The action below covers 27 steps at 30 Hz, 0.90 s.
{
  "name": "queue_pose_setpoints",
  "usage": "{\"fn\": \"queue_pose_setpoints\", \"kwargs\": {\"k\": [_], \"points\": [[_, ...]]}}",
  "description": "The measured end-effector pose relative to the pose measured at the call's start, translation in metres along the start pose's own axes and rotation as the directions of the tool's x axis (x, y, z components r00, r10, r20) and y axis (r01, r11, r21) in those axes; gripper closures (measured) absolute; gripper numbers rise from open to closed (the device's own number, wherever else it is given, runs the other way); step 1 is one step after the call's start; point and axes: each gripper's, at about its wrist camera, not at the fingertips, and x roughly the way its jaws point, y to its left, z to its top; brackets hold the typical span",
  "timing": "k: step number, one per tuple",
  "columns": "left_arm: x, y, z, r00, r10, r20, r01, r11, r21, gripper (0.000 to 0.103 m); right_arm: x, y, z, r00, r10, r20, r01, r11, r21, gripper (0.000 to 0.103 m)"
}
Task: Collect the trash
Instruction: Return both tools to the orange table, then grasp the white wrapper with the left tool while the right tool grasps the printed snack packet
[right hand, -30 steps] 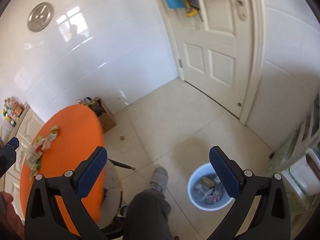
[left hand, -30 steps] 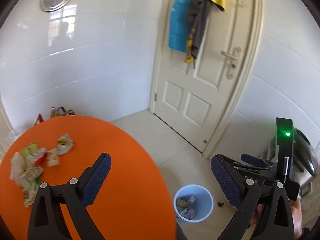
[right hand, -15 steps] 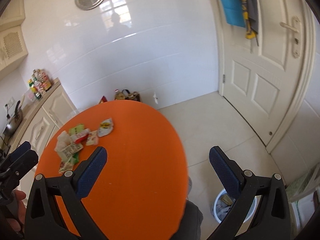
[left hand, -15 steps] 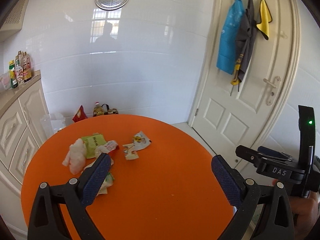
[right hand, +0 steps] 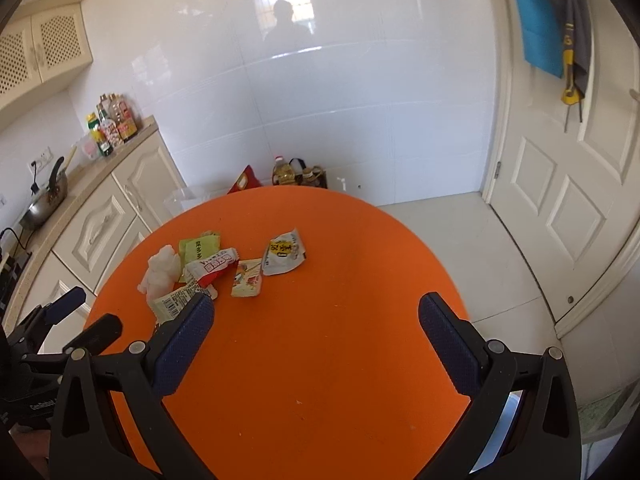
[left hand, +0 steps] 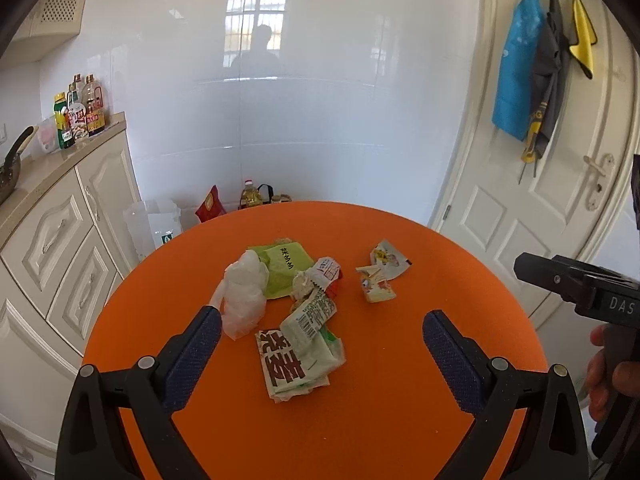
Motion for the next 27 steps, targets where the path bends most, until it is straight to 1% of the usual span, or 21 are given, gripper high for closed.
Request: {"fn": "queue_pose_setpoints", "kwargs": {"k": [3,7,10,11,13,15,17,19,20,21,24,26,27], "points": [[0.032,-0.005,0.019,0.999,-0.008,-0.036,0.01,0.999,0.039,0.004,0.019,0.005,0.003,1.0,0.009,-0.026,-0.009,1.0,0.0,0.0],[0.07,-0.01,0.031,0.996,-0.019,-0.083,0.027,0.995,0.101,0.006,0.044,0.006,0.003,0.998,0.017,-0.065,-0.017,1.0,0.002,0.0],[0.097,-0.003,0.039,0.994,-0.032,-0.107,0.045,0.991,0.123,0.006,0.058,0.005,0.003,0.996,0.02,-0.088,-0.019,1.0,0.012,0.0],[0.11,-0.003,0.046,0.993,-0.03,-0.118,0.046,0.991,0.129,0.007,0.063,0.005,0.003,0.995,0.021,-0.096,-0.019,1.0,0.015,0.0],[0.132,-0.005,0.053,0.988,-0.018,-0.154,0.043,0.987,0.157,0.019,0.073,0.005,0.003,0.994,0.022,-0.111,-0.019,1.0,0.022,0.0],[0.153,-0.006,0.06,0.98,-0.019,-0.196,0.053,0.984,0.171,0.045,0.082,0.005,0.003,0.992,0.029,-0.125,-0.026,0.999,0.027,0.0],[0.169,-0.003,0.068,0.972,-0.034,-0.231,0.072,0.985,0.156,0.056,0.091,0.009,0.003,0.989,0.04,-0.141,-0.037,0.999,0.023,0.0],[0.177,-0.002,0.075,0.972,-0.022,-0.233,0.061,0.985,0.161,0.066,0.1,0.015,0.004,0.986,0.052,-0.16,-0.051,0.999,0.012,0.0],[0.18,-0.002,0.079,0.972,-0.028,-0.233,0.065,0.986,0.154,0.073,0.105,0.019,0.004,0.983,0.064,-0.17,-0.064,0.998,0.006,0.001],[0.183,0.0,0.082,0.972,-0.039,-0.233,0.074,0.987,0.14,0.077,0.11,0.024,0.004,0.982,0.073,-0.177,-0.074,0.997,0.003,0.004],[0.19,0.005,0.091,0.972,-0.061,-0.226,0.087,0.99,0.107,0.081,0.126,0.039,0.006,0.974,0.1,-0.204,-0.105,0.994,-0.011,0.012],[0.194,0.005,0.095,0.973,-0.065,-0.22,0.09,0.99,0.106,0.082,0.138,0.049,0.006,0.967,0.114,-0.23,-0.122,0.992,-0.02,0.02],[0.192,0.003,0.093,0.974,-0.066,-0.216,0.091,0.99,0.106,0.084,0.146,0.054,0.006,0.963,0.116,-0.242,-0.126,0.992,-0.028,0.026]]}}
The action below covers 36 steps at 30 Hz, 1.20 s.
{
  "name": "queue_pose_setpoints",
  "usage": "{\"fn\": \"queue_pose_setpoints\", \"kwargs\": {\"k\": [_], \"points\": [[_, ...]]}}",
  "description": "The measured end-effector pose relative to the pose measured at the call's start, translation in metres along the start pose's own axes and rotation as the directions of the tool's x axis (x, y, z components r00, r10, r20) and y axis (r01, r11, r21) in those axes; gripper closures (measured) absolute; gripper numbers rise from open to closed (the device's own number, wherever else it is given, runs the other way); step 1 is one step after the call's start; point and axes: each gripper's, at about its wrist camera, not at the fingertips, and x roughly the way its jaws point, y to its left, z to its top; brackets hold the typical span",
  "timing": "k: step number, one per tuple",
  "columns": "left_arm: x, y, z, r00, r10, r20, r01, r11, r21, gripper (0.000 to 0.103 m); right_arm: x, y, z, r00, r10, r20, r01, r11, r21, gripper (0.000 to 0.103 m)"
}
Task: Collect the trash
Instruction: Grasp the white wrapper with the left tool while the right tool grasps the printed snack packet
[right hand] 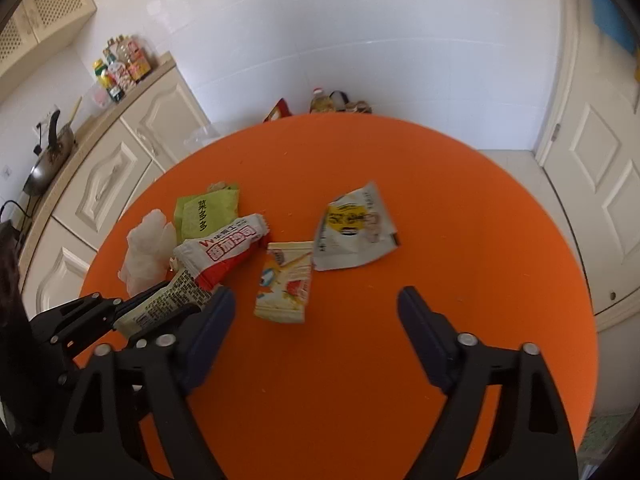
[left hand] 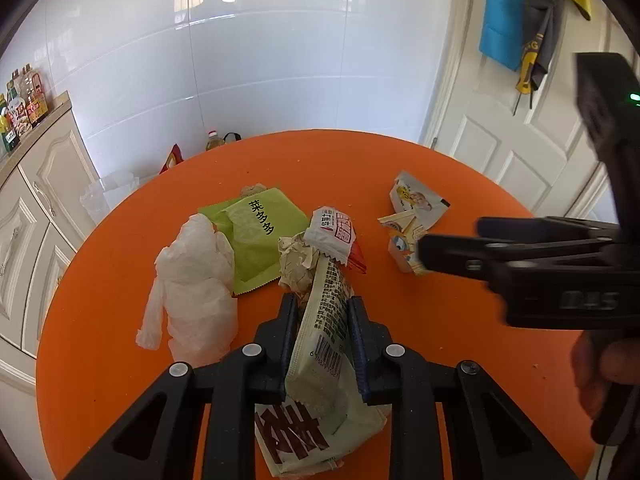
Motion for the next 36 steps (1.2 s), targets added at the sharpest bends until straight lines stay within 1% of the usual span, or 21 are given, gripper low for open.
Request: {"fn": "queue_pose_setpoints", "kwargs": {"k": [2,3,4,5,6,7,9,10,13,14,16,17,21,22,27,29,30,34,36], "points": [[-0.001,0.0,0.0,1.0,-0.003,0.009,0.003,1.0,-0.004,0.087,0.011,0.005,0.002,1.0,-0.003,-0.023,0.003,1.0,-0.009,0.037],[0.001,0.001,0.003,1.0,-0.006,0.012,0.006,1.0,-0.012,0.09,0.019,0.008,0.002,0.999,-0.008,-0.041,0.007,1.0,-0.02,0.048],[0.001,0.003,0.004,1.0,-0.006,0.016,0.006,1.0,-0.019,0.092,0.021,0.01,0.002,0.999,-0.023,-0.032,0.022,0.999,-0.039,0.051],[0.0,0.005,0.002,1.0,-0.002,0.02,0.003,1.0,-0.027,0.094,0.021,0.013,0.002,0.999,-0.03,-0.031,0.028,0.998,-0.052,0.057],[0.0,0.007,0.004,1.0,-0.003,0.024,0.004,0.999,-0.036,0.094,0.02,0.014,0.001,0.999,-0.011,-0.032,0.009,0.999,-0.054,0.07],[0.0,0.01,0.003,1.0,-0.008,0.028,0.01,0.999,-0.048,0.095,0.019,0.014,0.0,1.0,-0.003,-0.027,0.001,0.999,-0.053,0.073],[0.0,0.016,0.006,0.999,-0.014,0.038,0.016,0.998,-0.067,0.096,0.015,0.012,-0.005,1.0,-0.028,-0.013,0.027,0.997,-0.067,0.073],[-0.003,0.02,0.002,0.999,-0.013,0.045,0.017,0.997,-0.073,0.096,0.013,0.011,-0.007,1.0,-0.018,-0.011,0.017,0.998,-0.058,0.073],[-0.005,0.026,0.005,0.998,-0.022,0.064,0.028,0.996,-0.088,0.098,0.001,0.002,-0.017,1.0,0.001,0.011,-0.001,0.999,-0.037,0.073],[-0.01,0.031,-0.005,0.997,-0.029,0.069,0.035,0.995,-0.095,0.098,-0.004,-0.001,-0.02,1.0,0.01,0.016,-0.01,1.0,-0.03,0.073],[-0.01,0.035,-0.005,0.997,-0.025,0.075,0.032,0.995,-0.099,0.098,-0.015,-0.008,-0.027,0.999,0.035,0.025,-0.034,0.999,-0.006,0.073],[-0.013,0.033,-0.014,0.997,-0.026,0.078,0.034,0.994,-0.1,0.098,-0.02,-0.011,-0.03,0.999,0.04,0.03,-0.04,0.999,0.002,0.073],[-0.019,0.028,-0.024,0.995,-0.031,0.092,0.04,0.995,-0.095,0.098,-0.043,-0.021,-0.044,0.997,0.052,0.051,-0.053,0.998,0.02,0.073],[-0.028,0.026,-0.033,0.994,-0.034,0.101,0.044,0.995,-0.095,0.098,-0.049,-0.021,-0.046,0.997,0.055,0.056,-0.057,0.998,0.022,0.073],[-0.052,0.011,-0.045,0.988,-0.061,0.144,0.072,0.995,-0.073,0.098,-0.08,-0.032,-0.062,0.993,0.064,0.095,-0.068,0.997,0.034,0.073],[-0.065,0.0,-0.055,0.984,-0.076,0.159,0.087,0.995,-0.058,0.098,-0.093,-0.036,-0.066,0.992,0.06,0.113,-0.065,0.997,0.04,0.073],[-0.071,-0.007,-0.062,0.982,-0.09,0.167,0.099,0.994,-0.05,0.098,-0.101,-0.039,-0.069,0.99,0.058,0.126,-0.064,0.997,0.044,0.073],[-0.084,-0.034,-0.061,0.969,-0.139,0.205,0.145,0.989,-0.014,0.098,-0.133,-0.05,-0.078,0.984,0.039,0.176,-0.05,0.997,0.06,0.073],[-0.09,-0.055,-0.064,0.961,-0.165,0.222,0.168,0.986,0.007,0.098,-0.154,-0.06,-0.084,0.978,0.02,0.205,-0.035,0.997,0.072,0.073]]}}
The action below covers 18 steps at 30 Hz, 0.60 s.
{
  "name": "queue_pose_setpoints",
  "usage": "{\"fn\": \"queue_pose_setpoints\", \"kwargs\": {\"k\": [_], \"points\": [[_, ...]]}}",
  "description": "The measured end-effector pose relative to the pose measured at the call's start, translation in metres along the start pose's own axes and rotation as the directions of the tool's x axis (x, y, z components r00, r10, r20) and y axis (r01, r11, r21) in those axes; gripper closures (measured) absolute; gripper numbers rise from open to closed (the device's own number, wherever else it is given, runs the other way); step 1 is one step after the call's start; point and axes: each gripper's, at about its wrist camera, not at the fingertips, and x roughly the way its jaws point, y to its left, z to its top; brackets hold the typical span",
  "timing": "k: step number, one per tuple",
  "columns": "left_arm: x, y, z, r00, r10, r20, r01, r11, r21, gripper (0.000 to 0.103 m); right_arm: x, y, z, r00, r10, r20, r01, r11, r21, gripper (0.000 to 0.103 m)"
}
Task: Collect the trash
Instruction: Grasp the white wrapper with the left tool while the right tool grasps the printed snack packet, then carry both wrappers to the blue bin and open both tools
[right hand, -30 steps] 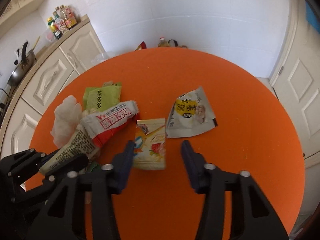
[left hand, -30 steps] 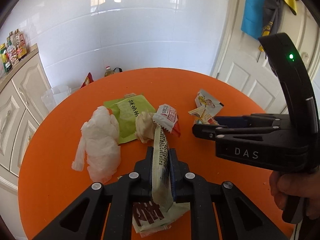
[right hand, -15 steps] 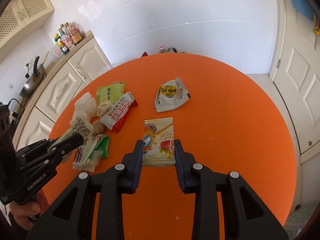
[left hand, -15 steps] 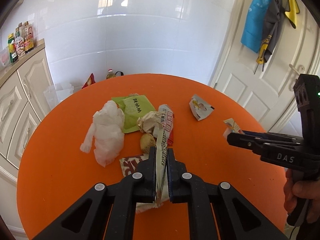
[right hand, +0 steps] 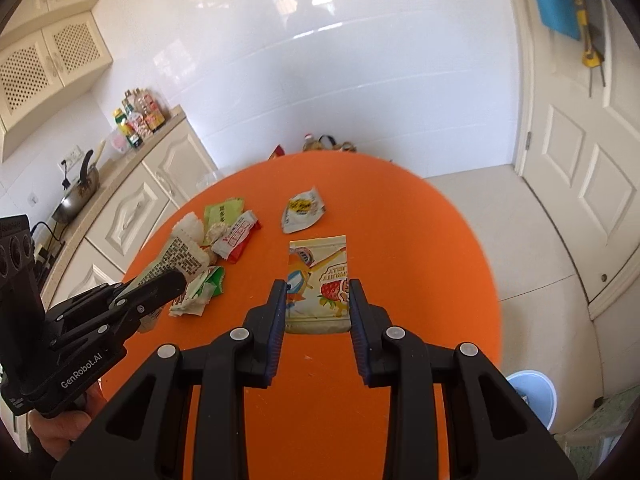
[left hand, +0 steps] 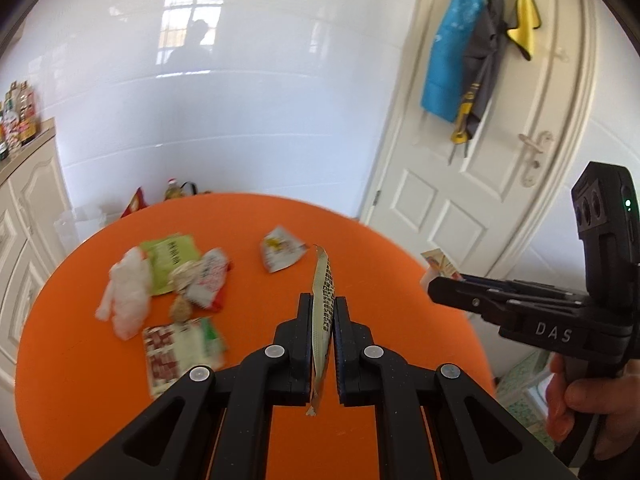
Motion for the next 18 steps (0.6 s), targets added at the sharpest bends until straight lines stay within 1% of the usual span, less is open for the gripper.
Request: {"fn": "queue_pose_setpoints", "kwargs": {"k": [5,7,10,11,15,18], "points": [[-0.002,-0.04,0.012,0.997,-0.075,0.026,0.073,0.996,0.054,0.098,-0.051,-0.029,-0.006,0.996,-0.038,0.077,0.034,0.998,0.048,0.073],[0.0,-0.057,0.017,0.994,-0.104,0.03,0.101,0.992,0.076,0.098,-0.074,-0.044,-0.011,0.992,-0.072,0.107,0.065,0.996,0.068,0.073],[0.005,-0.091,0.023,0.986,-0.165,0.018,0.162,0.979,0.122,0.098,-0.111,-0.075,-0.021,0.98,-0.138,0.145,0.122,0.986,0.114,0.073],[0.013,-0.104,0.025,0.984,-0.178,0.01,0.175,0.975,0.136,0.098,-0.12,-0.083,-0.023,0.976,-0.158,0.152,0.139,0.982,0.128,0.073],[0.035,-0.15,0.025,0.966,-0.255,-0.04,0.258,0.948,0.189,0.098,-0.162,-0.136,-0.045,0.952,-0.256,0.169,0.214,0.949,0.23,0.073],[0.055,-0.186,0.023,0.946,-0.308,-0.101,0.323,0.92,0.221,0.098,-0.183,-0.175,-0.062,0.935,-0.318,0.159,0.262,0.918,0.297,0.073]]}}
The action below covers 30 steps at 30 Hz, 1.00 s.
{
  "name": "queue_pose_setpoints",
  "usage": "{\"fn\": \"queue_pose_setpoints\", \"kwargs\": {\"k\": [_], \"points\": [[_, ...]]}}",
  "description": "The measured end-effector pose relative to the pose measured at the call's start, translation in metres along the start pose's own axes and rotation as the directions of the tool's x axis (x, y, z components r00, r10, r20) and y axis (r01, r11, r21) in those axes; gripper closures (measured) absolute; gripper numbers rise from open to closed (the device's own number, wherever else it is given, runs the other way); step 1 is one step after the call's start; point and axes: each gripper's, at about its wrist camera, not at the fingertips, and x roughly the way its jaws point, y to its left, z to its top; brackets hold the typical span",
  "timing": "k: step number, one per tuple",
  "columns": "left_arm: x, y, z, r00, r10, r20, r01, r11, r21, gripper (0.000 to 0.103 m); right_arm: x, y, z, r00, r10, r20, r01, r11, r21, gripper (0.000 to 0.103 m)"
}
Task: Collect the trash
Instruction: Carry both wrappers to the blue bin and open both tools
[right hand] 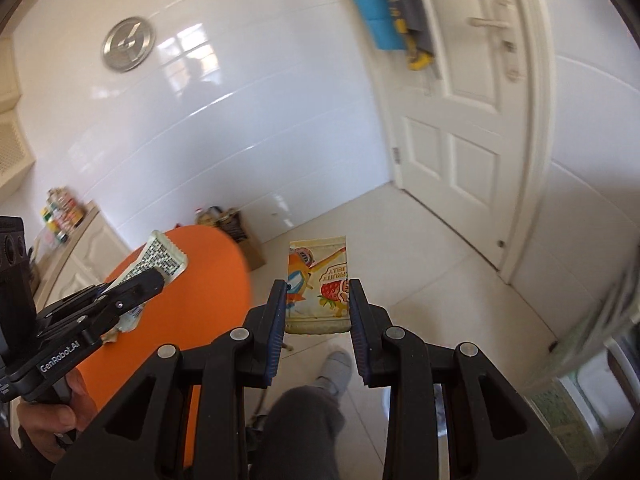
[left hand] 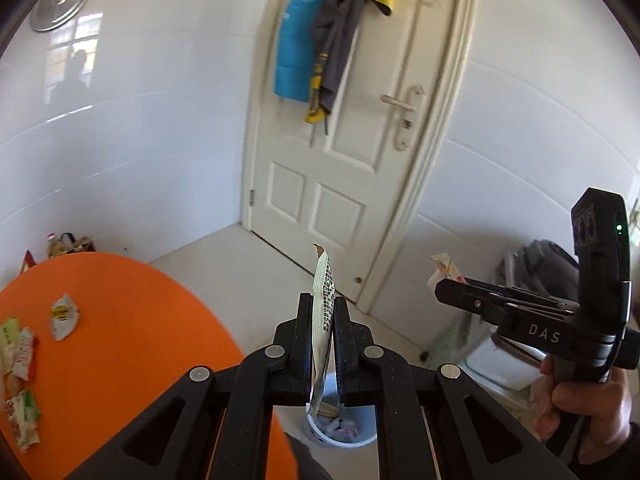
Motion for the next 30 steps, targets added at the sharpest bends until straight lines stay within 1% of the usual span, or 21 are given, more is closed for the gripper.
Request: {"fn": "queue_pose_setpoints", "kwargs": {"k": [3,5,8,10,12,13,14,18,22,25,26,27,28,29,30], "points": [[0.032,-0.026,0.003,0.997,-0.057,-0.06,0.059,0.998,0.036,0.098,0.001,-0.046,-0.008,0.998,-0.064,-0.016,0.065,0.996,0.061,0.073],[0.056,-0.041,0.002,0.991,-0.083,-0.106,0.089,0.994,0.055,0.098,0.006,-0.076,-0.016,0.994,-0.101,-0.047,0.106,0.99,0.097,0.073],[0.093,-0.06,-0.001,0.977,-0.111,-0.184,0.125,0.99,0.069,0.098,0.018,-0.11,-0.027,0.988,-0.12,-0.093,0.133,0.981,0.144,0.073],[0.118,-0.066,-0.004,0.964,-0.113,-0.239,0.134,0.988,0.074,0.098,0.032,-0.127,-0.038,0.983,-0.13,-0.133,0.151,0.975,0.165,0.073],[0.148,-0.068,-0.011,0.941,-0.129,-0.313,0.152,0.987,0.051,0.098,0.049,-0.141,-0.048,0.977,-0.12,-0.174,0.153,0.969,0.195,0.073],[0.161,-0.068,-0.012,0.932,-0.129,-0.339,0.152,0.987,0.042,0.098,0.056,-0.147,-0.054,0.975,-0.114,-0.191,0.153,0.966,0.207,0.073],[0.178,-0.066,-0.012,0.919,-0.132,-0.372,0.153,0.988,0.027,0.098,0.064,-0.152,-0.058,0.972,-0.112,-0.207,0.157,0.964,0.214,0.073],[0.222,-0.061,-0.023,0.874,-0.153,-0.461,0.162,0.987,-0.019,0.098,0.093,-0.172,-0.073,0.961,-0.092,-0.262,0.161,0.954,0.254,0.073],[0.267,-0.055,-0.022,0.839,-0.16,-0.52,0.153,0.987,-0.058,0.098,0.121,-0.19,-0.082,0.949,-0.071,-0.307,0.164,0.943,0.289,0.073],[0.305,-0.044,-0.014,0.818,-0.136,-0.559,0.124,0.991,-0.06,0.094,0.139,-0.201,-0.086,0.939,-0.067,-0.338,0.176,0.936,0.304,0.071],[0.317,-0.046,-0.012,0.811,-0.127,-0.571,0.114,0.992,-0.058,0.089,0.146,-0.204,-0.088,0.935,-0.052,-0.352,0.169,0.936,0.309,0.071],[0.325,-0.043,-0.014,0.802,-0.121,-0.585,0.109,0.992,-0.057,0.078,0.152,-0.206,-0.089,0.93,-0.053,-0.363,0.175,0.934,0.311,0.07],[0.336,-0.045,-0.013,0.795,-0.114,-0.596,0.103,0.993,-0.053,0.069,0.155,-0.209,-0.09,0.925,-0.064,-0.374,0.191,0.931,0.312,0.063],[0.342,-0.045,-0.014,0.79,-0.1,-0.605,0.092,0.995,-0.045,0.049,0.159,-0.212,-0.091,0.921,-0.078,-0.382,0.21,0.925,0.317,0.057],[0.347,-0.048,-0.015,0.793,-0.088,-0.603,0.083,0.996,-0.037,0.038,0.159,-0.214,-0.093,0.92,-0.081,-0.385,0.217,0.921,0.325,0.045]]}}
